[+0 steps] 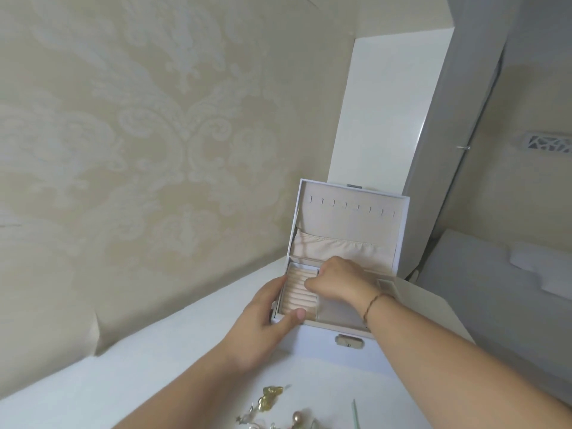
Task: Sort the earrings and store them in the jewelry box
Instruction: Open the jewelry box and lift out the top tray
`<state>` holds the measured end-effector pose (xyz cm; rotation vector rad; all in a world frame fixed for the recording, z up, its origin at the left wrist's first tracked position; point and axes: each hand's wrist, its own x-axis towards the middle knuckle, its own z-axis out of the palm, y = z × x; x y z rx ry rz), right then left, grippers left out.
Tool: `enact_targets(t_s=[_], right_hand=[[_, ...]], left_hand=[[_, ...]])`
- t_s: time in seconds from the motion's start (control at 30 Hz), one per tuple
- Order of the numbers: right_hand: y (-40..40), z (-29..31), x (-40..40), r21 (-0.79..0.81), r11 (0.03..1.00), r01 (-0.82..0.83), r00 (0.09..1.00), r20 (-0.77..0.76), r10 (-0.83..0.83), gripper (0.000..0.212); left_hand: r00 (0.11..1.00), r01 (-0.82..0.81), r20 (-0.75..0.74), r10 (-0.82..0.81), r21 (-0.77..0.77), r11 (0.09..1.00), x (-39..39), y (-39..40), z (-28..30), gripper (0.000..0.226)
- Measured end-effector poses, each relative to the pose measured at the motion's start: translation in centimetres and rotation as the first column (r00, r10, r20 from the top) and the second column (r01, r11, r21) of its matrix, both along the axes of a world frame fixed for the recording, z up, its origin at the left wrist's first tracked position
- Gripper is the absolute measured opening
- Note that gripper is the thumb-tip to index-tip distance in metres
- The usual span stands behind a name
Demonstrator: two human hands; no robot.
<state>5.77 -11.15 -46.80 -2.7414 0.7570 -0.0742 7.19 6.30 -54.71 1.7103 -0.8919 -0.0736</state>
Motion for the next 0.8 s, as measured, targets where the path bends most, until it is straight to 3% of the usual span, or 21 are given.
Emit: enact_targets(t_s=[0.23,0.3,0.4,0.47,0.57,0.63,0.73,0.8], right_hand=[[0.9,-0.5,-0.7,-0.148,0.982,0.119,0.973,0.214,-0.085,0.035],[1.3,0.0,-1.7,-0.205,0.970,0.130,0.948,0.313,-0.061,0.030],[2.2,0.8,-3.7,-0.257,0.954,0.157,0.885,0.465,-0.020,0.018],[2.4,0.7,-4.8,-0.310,0.934,0.175,0.816,0.577,0.038,0.014],[2.4,0.5,-5.6,-0.367,0.917,0.157,0.683,0.711,0.168,0.011],[2.3,0.7,-6.2,-0.429,0.900,0.077,0.610,0.734,0.298,0.010],[1.2,1.3,-7.6,-0.569,0.819,-0.074,0.407,0.733,0.546,0.012],[0.2,1.3,-9.4,-0.632,0.772,-0.073,0.293,0.726,0.622,0.020]], left_hand=[[0.999,-0.023,-0.043,0.025,0.053,0.998,-0.1,-0.1,0.0,0.047],[0.993,-0.010,-0.119,0.014,0.033,0.999,-0.2,-0.1,0.5,0.041],[0.993,-0.099,-0.070,0.098,-0.022,0.995,-0.2,-0.3,0.9,0.040],[0.984,-0.178,-0.016,0.177,-0.086,0.980,-0.5,-0.7,1.2,0.030],[0.969,-0.239,0.040,0.246,-0.128,0.963,-1.1,-1.5,2.3,0.033],[0.957,-0.266,0.075,0.279,-0.146,0.953,-1.3,-1.9,2.7,0.039],[0.933,-0.330,0.072,0.351,-0.209,0.920,-1.0,-2.1,2.6,0.052],[0.929,-0.346,0.048,0.367,-0.244,0.906,-1.0,-2.0,2.7,0.056]])
